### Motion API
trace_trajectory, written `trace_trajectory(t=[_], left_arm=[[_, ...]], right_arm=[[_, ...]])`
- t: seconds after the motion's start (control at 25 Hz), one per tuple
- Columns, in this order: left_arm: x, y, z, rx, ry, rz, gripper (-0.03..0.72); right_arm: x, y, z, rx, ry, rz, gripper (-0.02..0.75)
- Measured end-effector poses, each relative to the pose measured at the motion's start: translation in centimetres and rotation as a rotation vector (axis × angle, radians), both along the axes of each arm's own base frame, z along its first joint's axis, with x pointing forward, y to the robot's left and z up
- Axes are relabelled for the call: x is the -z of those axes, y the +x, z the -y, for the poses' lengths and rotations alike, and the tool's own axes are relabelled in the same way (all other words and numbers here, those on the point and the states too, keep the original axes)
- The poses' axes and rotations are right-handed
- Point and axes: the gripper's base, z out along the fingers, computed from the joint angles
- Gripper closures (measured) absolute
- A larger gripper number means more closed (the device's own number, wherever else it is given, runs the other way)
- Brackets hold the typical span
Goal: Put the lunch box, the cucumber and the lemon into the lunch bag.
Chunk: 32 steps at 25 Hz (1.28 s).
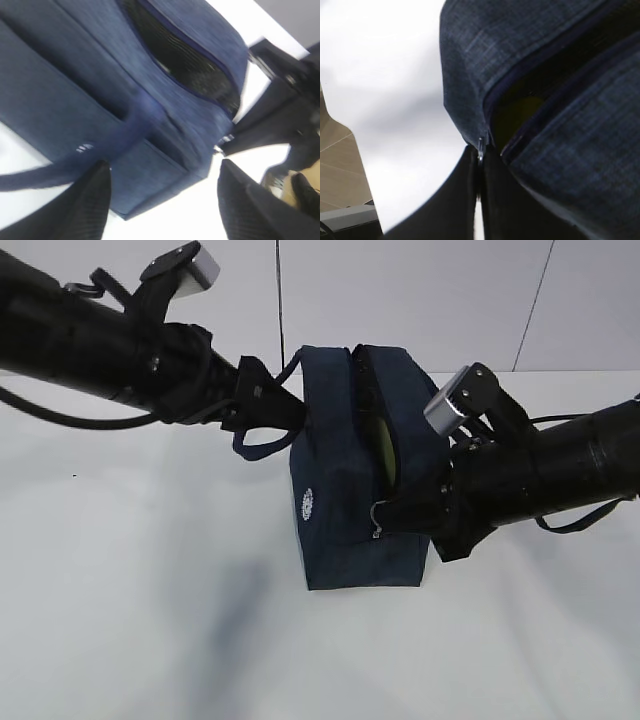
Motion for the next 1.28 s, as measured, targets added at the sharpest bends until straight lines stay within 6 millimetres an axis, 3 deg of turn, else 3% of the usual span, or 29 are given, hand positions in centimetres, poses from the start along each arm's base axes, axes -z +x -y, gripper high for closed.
trace_trajectory(t=[0.28,0.56,1.12,1.28], left_arm=[[2.4,-2.1,-0.5,0.073,-0.015,0.003,0.207],[3.2,-4.1,1.5,0.21,0.008,0.076,0.207],[5.9,-3.2,2.5,0.174,0.001,0.044,0.209],[5.9,-3.1,2.6,0.152,-0.026,0.034,0.288]], right_arm=[[0.0,0.0,0.0,0.005,-0.002,0.0,0.737],[0.0,0.0,0.0,0.007,-0.003,0.0,0.737],[0.0,0.0,0.0,0.004,0.001,-0.004,0.737],[0.0,0.0,0.0,0.004,0.001,-0.004,0.737]])
